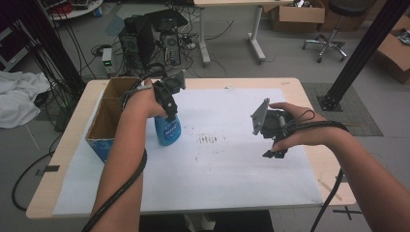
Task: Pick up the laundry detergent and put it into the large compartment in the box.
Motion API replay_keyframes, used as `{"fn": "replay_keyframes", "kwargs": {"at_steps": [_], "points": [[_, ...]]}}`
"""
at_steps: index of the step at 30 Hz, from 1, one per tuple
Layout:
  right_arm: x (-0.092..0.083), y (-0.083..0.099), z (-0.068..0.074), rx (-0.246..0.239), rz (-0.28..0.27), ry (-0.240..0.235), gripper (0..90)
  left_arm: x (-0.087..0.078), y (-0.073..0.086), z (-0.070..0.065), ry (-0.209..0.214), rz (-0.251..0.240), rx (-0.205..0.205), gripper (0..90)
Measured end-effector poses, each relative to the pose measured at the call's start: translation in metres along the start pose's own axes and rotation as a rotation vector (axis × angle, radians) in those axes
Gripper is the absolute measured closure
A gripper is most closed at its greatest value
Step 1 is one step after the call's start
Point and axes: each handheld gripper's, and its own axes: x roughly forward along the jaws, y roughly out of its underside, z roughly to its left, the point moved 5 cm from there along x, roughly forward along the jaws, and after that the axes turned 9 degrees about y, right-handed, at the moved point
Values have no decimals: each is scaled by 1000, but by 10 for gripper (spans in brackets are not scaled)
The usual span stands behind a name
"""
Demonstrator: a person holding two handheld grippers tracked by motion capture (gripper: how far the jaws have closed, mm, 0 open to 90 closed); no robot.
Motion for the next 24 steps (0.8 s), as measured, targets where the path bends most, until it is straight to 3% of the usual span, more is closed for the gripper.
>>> {"fn": "replay_keyframes", "kwargs": {"at_steps": [4, 13, 24], "points": [[-1, 1, 0, 1, -1, 3, 158, 0, 1, -2, -8, 12, 21, 379], [-4, 1, 1, 3, 0, 5, 158, -4, 0, -5, -14, 30, 23, 380], [-4, 0, 1, 1, 6, 6, 158, -39, 2, -9, -16, 7, -23, 380]]}}
